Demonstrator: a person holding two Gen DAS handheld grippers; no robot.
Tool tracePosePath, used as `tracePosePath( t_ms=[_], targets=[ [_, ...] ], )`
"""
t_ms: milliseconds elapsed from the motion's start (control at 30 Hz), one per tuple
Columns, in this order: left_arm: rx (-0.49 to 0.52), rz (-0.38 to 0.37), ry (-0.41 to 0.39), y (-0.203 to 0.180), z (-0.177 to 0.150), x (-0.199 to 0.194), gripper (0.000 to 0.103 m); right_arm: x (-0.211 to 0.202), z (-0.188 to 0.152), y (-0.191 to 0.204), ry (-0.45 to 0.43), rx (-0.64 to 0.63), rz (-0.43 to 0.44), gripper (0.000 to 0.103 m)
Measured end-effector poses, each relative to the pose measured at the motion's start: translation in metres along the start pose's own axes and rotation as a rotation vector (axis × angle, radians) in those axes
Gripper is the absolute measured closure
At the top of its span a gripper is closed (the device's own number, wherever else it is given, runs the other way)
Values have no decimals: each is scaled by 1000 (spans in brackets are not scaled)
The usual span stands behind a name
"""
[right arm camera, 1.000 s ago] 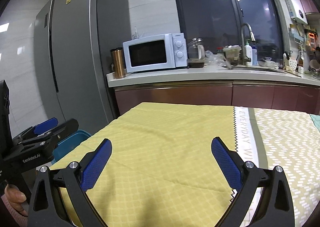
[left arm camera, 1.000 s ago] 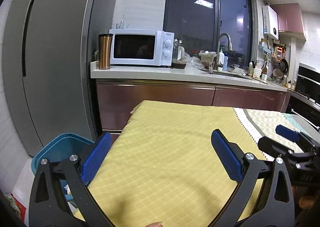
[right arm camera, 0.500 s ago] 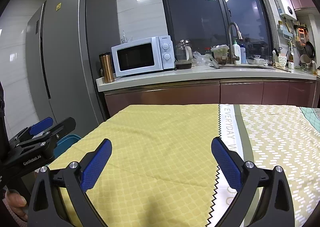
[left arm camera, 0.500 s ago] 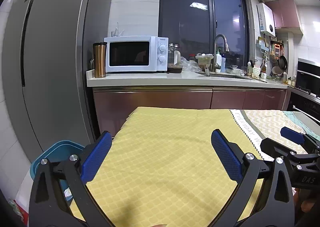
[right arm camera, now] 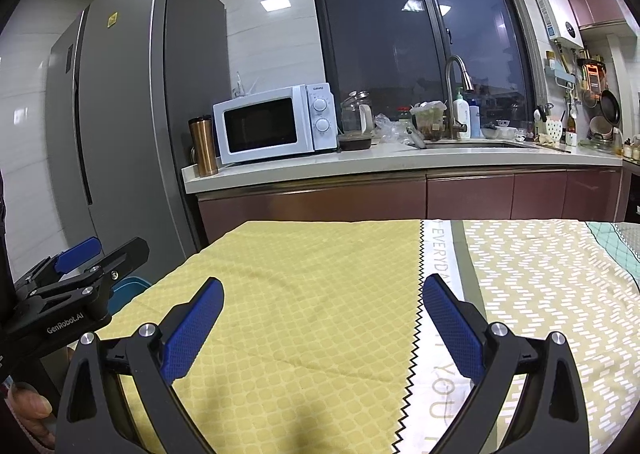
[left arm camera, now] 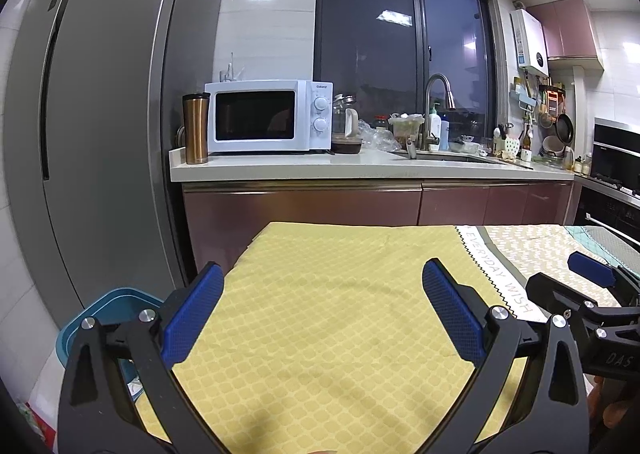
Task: Collect trash
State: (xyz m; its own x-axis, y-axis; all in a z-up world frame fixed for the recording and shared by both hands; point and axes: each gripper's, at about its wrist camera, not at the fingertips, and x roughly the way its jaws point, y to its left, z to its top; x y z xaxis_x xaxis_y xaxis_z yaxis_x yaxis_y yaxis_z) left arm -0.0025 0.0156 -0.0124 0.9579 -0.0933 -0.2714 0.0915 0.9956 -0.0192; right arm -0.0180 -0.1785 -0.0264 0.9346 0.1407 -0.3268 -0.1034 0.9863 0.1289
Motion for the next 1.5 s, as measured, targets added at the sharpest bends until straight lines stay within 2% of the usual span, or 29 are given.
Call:
tracePosePath(
  t_ms=[600, 1500],
  targets=[
    [5, -4, -20, -6, 1, -3, 5, -9, 5, -5, -48, -7, -26, 7],
    [6, -1, -23, -5, 3, -2, 5, -8, 7, -5, -32, 3, -23, 7]
  ],
)
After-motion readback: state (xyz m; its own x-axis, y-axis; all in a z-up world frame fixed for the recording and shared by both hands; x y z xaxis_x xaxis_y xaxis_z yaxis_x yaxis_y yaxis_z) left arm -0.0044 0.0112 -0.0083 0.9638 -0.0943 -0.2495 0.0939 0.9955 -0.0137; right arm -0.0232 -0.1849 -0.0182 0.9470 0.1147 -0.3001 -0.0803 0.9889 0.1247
